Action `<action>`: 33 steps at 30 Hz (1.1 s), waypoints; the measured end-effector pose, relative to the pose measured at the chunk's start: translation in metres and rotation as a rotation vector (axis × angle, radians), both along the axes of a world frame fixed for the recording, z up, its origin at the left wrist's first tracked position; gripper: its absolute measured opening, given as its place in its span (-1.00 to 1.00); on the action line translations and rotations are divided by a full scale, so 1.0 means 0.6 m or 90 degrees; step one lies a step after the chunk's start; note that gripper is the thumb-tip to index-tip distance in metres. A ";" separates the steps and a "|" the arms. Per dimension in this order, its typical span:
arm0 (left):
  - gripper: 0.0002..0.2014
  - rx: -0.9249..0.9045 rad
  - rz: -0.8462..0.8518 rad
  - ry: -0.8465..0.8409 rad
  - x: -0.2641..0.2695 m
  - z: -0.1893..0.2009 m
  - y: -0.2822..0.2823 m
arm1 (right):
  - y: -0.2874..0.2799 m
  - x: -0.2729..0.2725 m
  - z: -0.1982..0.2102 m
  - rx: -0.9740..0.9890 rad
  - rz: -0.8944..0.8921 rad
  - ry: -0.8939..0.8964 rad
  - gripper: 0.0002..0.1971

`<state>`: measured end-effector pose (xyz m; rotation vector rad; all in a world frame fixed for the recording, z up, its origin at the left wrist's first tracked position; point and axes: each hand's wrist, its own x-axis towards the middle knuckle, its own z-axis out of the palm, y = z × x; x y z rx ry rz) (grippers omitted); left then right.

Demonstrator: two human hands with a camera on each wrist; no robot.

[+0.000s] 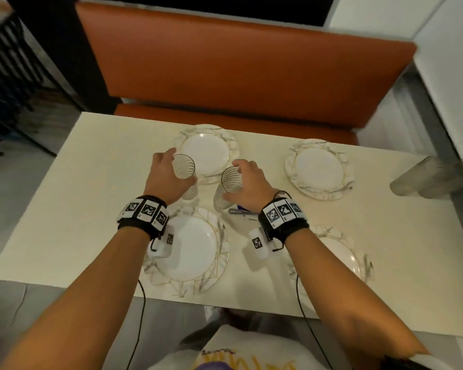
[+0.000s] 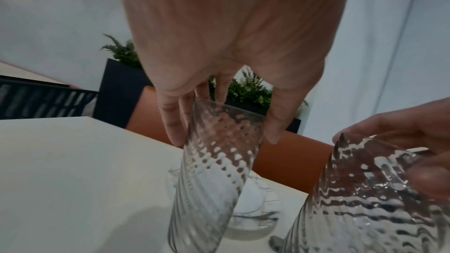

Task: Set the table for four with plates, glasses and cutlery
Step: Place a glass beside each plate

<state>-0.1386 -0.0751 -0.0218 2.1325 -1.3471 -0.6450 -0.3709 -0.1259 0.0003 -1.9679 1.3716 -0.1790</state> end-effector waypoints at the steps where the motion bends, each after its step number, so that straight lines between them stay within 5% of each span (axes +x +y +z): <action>1: -0.08 0.007 0.014 0.000 0.012 -0.007 0.003 | 0.001 0.010 -0.005 0.003 0.007 0.008 -0.10; 33: -0.11 0.051 0.044 -0.001 0.085 -0.047 -0.014 | 0.019 0.023 -0.034 0.020 0.152 0.184 -0.03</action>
